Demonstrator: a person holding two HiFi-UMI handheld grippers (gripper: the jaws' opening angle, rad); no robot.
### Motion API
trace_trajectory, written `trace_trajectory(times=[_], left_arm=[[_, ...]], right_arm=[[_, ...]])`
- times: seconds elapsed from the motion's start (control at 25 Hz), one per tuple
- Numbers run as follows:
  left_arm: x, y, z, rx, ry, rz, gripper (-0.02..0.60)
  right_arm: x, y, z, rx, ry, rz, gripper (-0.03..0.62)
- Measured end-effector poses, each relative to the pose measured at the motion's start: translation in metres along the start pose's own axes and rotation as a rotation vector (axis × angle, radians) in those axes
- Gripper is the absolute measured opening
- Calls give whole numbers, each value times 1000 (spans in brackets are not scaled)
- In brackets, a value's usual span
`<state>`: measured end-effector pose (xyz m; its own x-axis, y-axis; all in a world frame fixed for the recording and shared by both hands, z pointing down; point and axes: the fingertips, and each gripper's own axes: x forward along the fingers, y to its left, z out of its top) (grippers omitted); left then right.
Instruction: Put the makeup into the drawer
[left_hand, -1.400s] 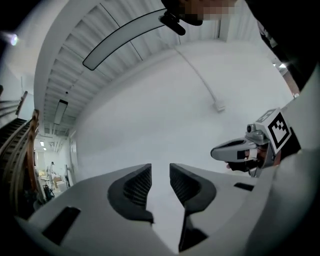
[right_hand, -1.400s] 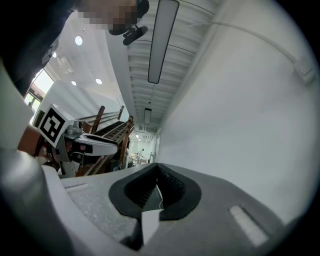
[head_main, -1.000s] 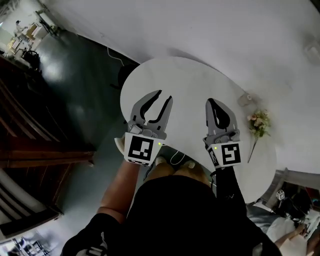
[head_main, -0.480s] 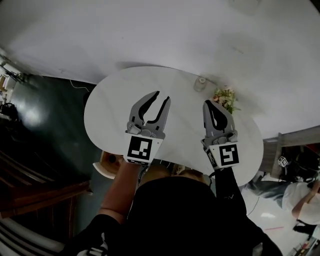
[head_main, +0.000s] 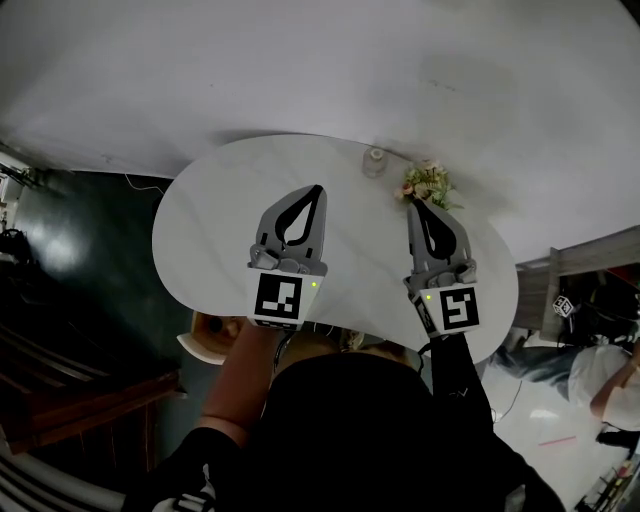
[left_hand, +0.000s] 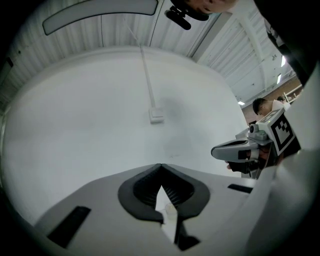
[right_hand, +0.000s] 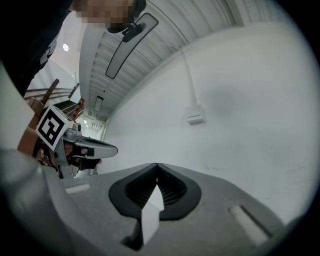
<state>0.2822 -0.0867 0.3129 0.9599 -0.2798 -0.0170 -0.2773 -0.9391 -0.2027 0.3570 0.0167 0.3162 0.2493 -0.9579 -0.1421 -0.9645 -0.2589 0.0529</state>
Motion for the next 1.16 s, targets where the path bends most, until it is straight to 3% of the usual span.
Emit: trace_trajectory(times=[0.08,0.24,0.44,1.16], left_arm=[[1,0,-5,-6,35,9,9],[5,-1,-8,-28,35,6,9],[4,0,-8,-36,45,12,9],[1,-4,-10,-52,65,12,9]], right_arm=[[0,2,0,-7,-2,19,5],[2,8,-1,-60,14,55,5],[5,14,-2,-52,17,92,5],[9,9,2,-41,5,58,5]])
